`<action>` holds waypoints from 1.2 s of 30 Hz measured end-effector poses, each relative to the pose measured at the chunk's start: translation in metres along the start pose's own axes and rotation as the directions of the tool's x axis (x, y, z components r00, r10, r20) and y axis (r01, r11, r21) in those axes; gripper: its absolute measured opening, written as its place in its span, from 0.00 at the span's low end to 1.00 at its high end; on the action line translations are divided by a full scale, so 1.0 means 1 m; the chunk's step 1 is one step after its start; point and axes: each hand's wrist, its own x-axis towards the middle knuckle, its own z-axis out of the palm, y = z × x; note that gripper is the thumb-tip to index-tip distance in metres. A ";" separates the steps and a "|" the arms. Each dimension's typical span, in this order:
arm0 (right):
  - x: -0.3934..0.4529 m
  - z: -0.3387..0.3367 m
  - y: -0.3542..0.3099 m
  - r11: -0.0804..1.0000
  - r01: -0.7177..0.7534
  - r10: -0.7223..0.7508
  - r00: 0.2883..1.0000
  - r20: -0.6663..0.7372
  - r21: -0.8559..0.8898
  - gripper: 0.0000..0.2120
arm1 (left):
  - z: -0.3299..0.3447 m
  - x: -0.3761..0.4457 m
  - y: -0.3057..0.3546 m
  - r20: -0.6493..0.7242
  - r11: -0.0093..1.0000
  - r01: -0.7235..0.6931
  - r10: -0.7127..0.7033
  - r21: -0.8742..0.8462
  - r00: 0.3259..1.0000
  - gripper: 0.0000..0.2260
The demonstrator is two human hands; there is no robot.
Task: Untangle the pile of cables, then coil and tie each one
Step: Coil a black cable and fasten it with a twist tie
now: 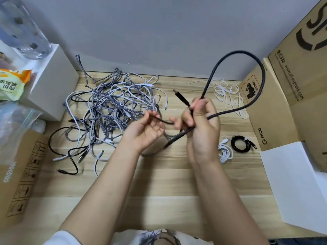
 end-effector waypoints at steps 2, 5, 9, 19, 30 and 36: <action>-0.005 -0.002 -0.020 0.991 -0.080 0.069 0.992 0.104 0.107 0.11 | -0.018 0.018 0.012 -0.068 0.996 0.032 -0.038 -0.085 0.997 0.14; -0.010 -0.002 -0.040 0.981 -0.186 0.176 0.972 0.158 0.047 0.12 | -0.026 0.025 0.021 -0.048 0.996 -0.006 0.002 -0.083 0.999 0.13; -0.002 -0.008 -0.021 0.950 -0.161 0.169 0.986 0.005 -0.268 0.13 | -0.013 0.013 0.012 0.093 1.000 -0.023 0.022 0.007 0.995 0.14; 0.008 -0.020 0.054 0.736 -0.066 0.009 0.996 -0.088 -0.674 0.17 | -0.006 -0.005 -0.016 0.284 0.983 -0.076 0.027 0.165 0.958 0.13; 0.014 -0.011 0.038 -0.033 0.074 0.054 0.996 0.072 -0.997 0.14 | -0.012 0.003 -0.012 0.251 0.987 0.000 -0.041 0.161 0.967 0.23; 0.000 0.007 0.013 0.596 0.058 0.106 0.983 0.150 -0.801 0.08 | -0.040 0.049 0.019 -0.076 0.977 0.135 -0.124 0.164 0.989 0.11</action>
